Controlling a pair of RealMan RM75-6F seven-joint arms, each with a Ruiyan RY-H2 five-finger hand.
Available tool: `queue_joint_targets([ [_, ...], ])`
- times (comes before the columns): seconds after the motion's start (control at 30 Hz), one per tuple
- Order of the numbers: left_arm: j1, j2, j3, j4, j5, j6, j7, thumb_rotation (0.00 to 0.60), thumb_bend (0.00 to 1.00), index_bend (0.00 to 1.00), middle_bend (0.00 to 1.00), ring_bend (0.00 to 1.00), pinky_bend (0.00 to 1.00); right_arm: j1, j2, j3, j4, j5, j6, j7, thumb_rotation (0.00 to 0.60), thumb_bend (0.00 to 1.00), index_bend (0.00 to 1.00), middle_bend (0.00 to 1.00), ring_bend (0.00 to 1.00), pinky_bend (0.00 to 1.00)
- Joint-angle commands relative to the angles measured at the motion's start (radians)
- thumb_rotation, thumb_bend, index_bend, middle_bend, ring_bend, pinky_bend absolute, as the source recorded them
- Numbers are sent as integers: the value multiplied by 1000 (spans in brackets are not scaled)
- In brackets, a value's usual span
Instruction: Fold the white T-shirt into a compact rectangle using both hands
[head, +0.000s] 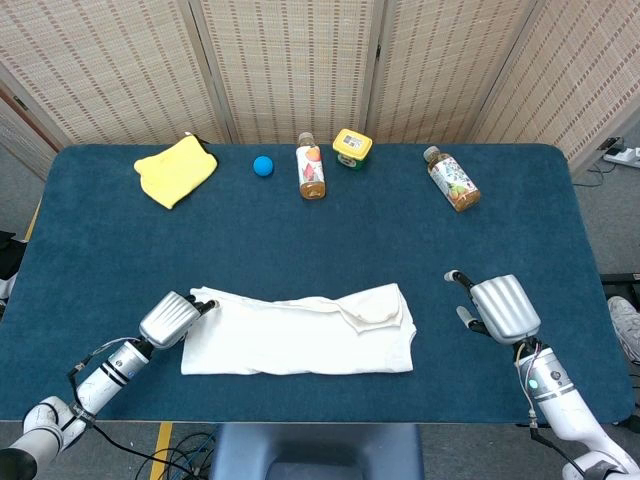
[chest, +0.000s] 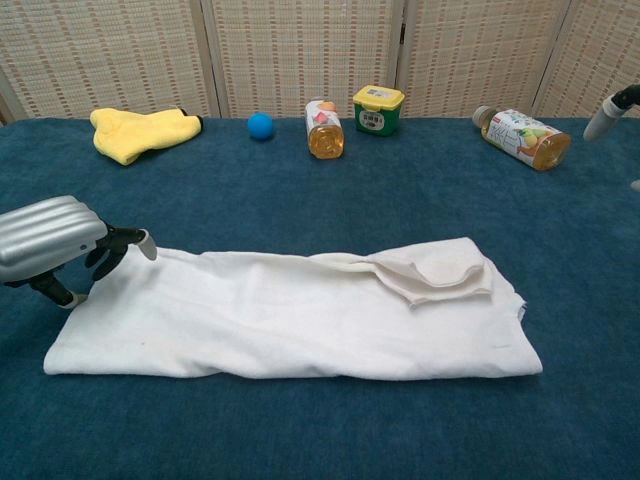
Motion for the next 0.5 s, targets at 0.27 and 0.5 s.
queue_joint_targets([
  [0.27,-5,7,7,-4,-6,-9,-55,600,175,385,704,643,867,-6,-4,5,11,3,-5,10,600,343,291,913,948,1000],
  [0.5,-11,5,11,-2,-6,-8,-78,600,272,394,709,646,866,-11,-4,6,14,3,-7,14,600,343,291,914,948,1000],
])
